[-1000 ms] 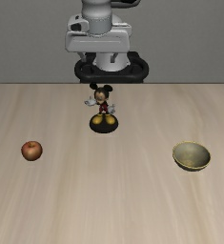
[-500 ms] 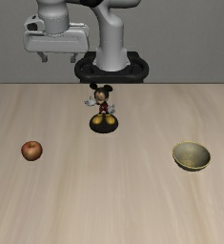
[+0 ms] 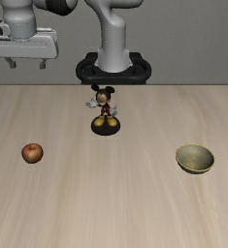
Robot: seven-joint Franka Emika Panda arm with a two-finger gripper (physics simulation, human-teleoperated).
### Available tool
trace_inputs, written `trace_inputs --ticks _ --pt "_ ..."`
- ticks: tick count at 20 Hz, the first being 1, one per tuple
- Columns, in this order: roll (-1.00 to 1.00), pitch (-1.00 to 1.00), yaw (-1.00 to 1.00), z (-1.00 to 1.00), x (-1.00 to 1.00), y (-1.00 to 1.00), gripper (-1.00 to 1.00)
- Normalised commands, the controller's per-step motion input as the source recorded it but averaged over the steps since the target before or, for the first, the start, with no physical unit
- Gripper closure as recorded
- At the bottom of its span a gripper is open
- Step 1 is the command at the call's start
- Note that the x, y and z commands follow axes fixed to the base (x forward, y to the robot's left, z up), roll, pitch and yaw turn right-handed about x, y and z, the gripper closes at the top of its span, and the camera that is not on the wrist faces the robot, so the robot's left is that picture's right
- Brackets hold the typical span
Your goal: Pick up the apple and put it on the bowl
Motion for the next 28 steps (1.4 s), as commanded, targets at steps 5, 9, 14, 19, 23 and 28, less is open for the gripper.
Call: trace_inputs --ticks 5,9,14,19,23,28 --pt "0.00 0.00 0.00 0.00 1.00 0.00 -1.00" --pt "0.00 0.00 0.00 0.00 1.00 0.00 -1.00" --pt "0.00 0.00 0.00 -0.20 0.40 0.40 -1.00" --pt "0.00 0.00 0.00 -1.00 0.00 0.00 -1.00" --pt "0.00 0.00 0.00 -1.00 0.00 0.00 -1.00" --pt "0.00 0.00 0.00 -1.00 0.00 0.00 -1.00"
